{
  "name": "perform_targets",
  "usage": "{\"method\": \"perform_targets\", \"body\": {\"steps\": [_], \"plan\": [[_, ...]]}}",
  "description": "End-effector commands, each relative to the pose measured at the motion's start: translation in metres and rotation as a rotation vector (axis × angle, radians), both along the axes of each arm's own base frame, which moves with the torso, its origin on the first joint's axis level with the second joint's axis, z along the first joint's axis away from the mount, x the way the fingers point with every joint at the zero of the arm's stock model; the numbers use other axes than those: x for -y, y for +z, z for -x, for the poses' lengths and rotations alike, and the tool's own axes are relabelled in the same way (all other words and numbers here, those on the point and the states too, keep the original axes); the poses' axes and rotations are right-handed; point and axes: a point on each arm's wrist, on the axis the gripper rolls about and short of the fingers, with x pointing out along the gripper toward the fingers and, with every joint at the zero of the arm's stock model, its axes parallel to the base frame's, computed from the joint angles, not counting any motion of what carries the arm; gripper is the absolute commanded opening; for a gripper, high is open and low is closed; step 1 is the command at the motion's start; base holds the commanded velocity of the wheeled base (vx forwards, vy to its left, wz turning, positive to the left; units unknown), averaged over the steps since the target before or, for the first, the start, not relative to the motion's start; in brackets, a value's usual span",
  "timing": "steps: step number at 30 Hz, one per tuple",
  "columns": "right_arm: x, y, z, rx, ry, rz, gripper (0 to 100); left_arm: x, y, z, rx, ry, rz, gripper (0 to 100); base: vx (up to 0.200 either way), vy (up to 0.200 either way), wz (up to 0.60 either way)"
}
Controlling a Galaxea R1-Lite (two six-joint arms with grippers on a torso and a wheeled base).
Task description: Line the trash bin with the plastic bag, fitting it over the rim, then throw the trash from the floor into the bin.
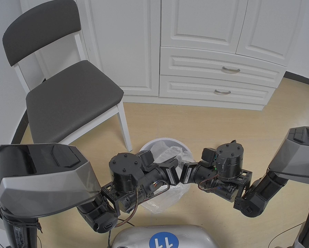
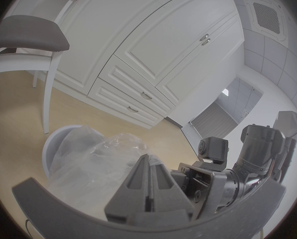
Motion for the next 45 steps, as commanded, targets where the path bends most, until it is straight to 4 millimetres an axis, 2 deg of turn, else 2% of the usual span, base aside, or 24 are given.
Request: {"method": "perform_targets", "body": {"steps": [1, 8, 13, 22, 31, 38, 45], "plan": [[-0.003, -0.006, 0.000, -0.014, 0.006, 0.000, 0, 0.000, 0.003, 0.000, -0.002, 0.002, -0.003, 0, 0.000, 0.000, 0.00], [-0.010, -0.011, -0.005, -0.045, -0.004, -0.039, 0, -0.004, 0.014, 0.000, -0.045, 0.008, -0.042, 0, 0.000, 0.000, 0.00], [-0.014, -0.014, -0.011, -0.069, -0.016, -0.082, 0, -0.002, 0.009, -0.004, -0.064, 0.011, -0.060, 0, 0.000, 0.000, 0.00], [-0.019, -0.028, -0.032, -0.114, -0.067, -0.155, 0, -0.002, 0.000, -0.031, -0.130, 0.069, -0.007, 0, 0.000, 0.000, 0.00], [-0.012, -0.047, -0.055, -0.134, -0.131, -0.169, 0, 0.005, -0.012, -0.044, -0.164, 0.091, 0.032, 0, 0.000, 0.000, 0.00], [-0.009, -0.050, -0.063, -0.136, -0.155, -0.203, 0, 0.012, -0.012, -0.054, -0.172, 0.142, 0.091, 0, 0.000, 0.000, 0.00], [0.003, -0.061, -0.089, -0.144, -0.227, -0.262, 0, 0.014, -0.015, -0.072, -0.217, 0.240, 0.110, 0, 0.000, 0.000, 0.00]]}}
